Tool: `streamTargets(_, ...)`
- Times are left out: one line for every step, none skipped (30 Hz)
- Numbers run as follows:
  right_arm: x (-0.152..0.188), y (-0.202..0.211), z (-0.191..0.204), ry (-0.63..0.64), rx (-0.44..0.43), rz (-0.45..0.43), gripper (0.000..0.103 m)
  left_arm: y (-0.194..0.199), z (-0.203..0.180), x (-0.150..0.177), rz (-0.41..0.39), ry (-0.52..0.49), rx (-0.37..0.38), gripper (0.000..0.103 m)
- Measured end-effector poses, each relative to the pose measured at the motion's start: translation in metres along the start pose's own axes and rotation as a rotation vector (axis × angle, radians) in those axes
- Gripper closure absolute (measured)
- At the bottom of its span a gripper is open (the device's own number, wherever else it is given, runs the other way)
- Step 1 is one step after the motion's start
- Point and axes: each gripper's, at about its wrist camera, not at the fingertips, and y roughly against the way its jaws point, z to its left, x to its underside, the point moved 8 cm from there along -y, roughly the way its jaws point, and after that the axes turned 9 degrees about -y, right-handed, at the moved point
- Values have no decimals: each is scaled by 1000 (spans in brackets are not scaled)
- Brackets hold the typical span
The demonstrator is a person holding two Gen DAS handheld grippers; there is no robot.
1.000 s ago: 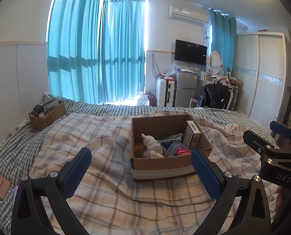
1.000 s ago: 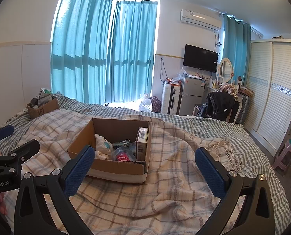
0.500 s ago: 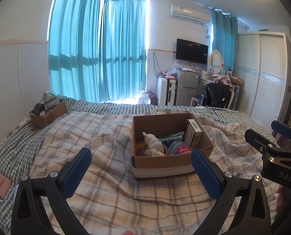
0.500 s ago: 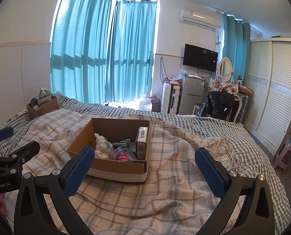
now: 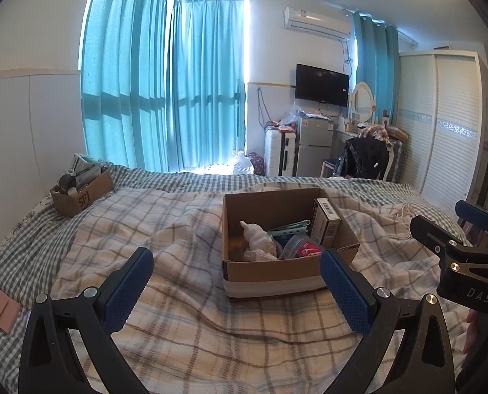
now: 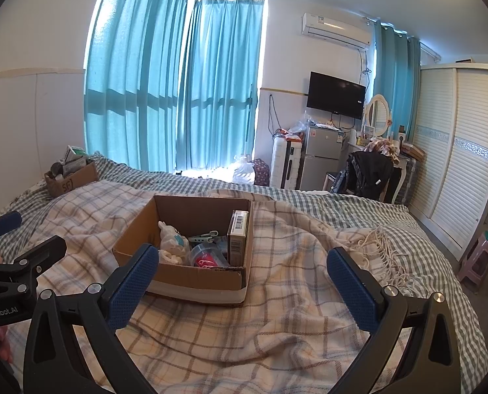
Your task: Organize objects
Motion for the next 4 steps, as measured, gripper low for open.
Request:
streamTargets(0, 0, 0, 0, -1, 1, 0, 0, 0, 0, -2, 1, -3, 0)
streamTargets(0, -1, 1, 0, -2, 1, 0, 0, 1, 0, -3, 2, -3, 0)
streamTargets(0, -1, 1, 0, -3, 2, 0, 0, 1, 0, -4, 3, -1, 0)
streamTargets(0, -1, 1, 1, -2, 3, 0, 0, 1, -1, -4, 3, 1, 0)
